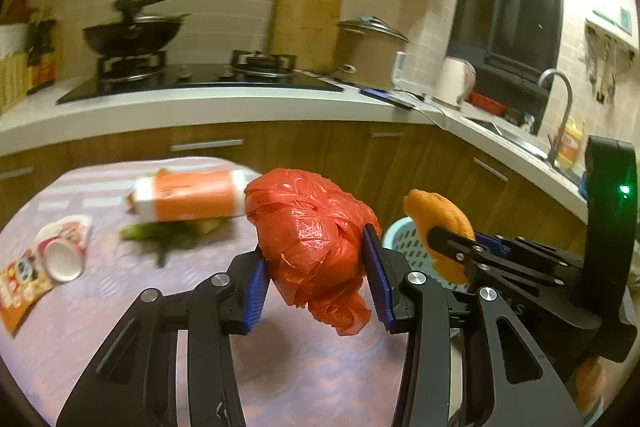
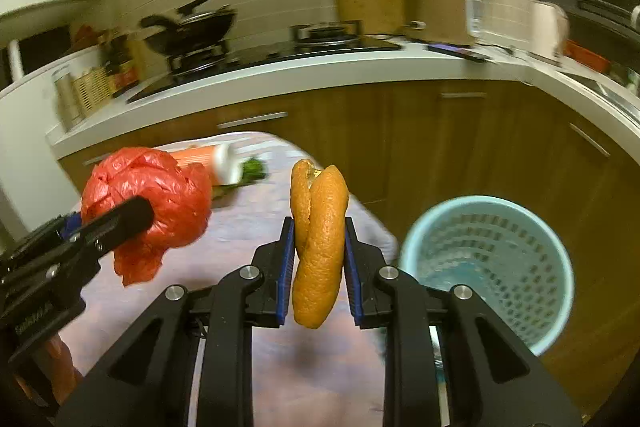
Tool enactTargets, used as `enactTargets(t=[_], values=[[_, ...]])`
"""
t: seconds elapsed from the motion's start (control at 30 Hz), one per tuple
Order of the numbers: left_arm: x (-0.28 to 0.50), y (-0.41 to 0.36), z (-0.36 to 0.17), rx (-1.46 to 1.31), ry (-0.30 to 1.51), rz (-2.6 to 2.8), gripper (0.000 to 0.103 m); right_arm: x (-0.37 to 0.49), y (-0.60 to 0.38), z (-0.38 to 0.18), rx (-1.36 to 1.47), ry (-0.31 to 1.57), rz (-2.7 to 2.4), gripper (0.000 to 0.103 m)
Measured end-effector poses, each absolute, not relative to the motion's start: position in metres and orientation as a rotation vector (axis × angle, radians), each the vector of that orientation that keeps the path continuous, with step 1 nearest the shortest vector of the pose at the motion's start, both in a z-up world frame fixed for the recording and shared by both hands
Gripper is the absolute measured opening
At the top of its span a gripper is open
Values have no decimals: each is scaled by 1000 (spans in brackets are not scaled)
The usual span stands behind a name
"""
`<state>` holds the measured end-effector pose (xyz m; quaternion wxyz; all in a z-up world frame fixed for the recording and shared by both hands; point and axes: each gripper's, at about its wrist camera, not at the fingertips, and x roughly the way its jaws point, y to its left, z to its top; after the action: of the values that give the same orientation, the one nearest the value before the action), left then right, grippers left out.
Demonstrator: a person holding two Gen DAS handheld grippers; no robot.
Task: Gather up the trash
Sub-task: 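Grasp the red plastic bag with the left tool while the right tool grasps the bread roll, then carry both items over the blue basket and open both tools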
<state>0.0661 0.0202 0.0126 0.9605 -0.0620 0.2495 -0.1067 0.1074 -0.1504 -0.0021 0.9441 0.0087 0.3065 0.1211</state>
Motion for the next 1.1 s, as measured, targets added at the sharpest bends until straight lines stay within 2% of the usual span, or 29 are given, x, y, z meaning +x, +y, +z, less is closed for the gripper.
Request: enactTargets(t=[0.37, 0.67, 0.77, 0.83, 0.87, 0.93, 1.1], values=[[119, -73, -12, -81, 613, -360, 41, 126, -257, -28, 150, 700, 70, 20], [174, -134, -68, -36, 836, -517, 42, 156, -313, -82, 309, 871, -22, 24], [185, -141, -79, -34, 874, -535, 48, 160, -322, -93, 340, 894, -41, 27], [189, -141, -81, -46, 886, -535, 68, 162, -327, -98, 356, 910, -52, 33], [188, -141, -82, -47, 884, -529, 70, 163, -328, -99, 362, 910, -55, 43], [186, -140, -82, -26, 879, -516, 70, 161, -331, -96, 364, 894, -67, 50], [175, -129, -71, -28, 844, -512, 71, 157, -325, -80, 345, 853, -56, 50]])
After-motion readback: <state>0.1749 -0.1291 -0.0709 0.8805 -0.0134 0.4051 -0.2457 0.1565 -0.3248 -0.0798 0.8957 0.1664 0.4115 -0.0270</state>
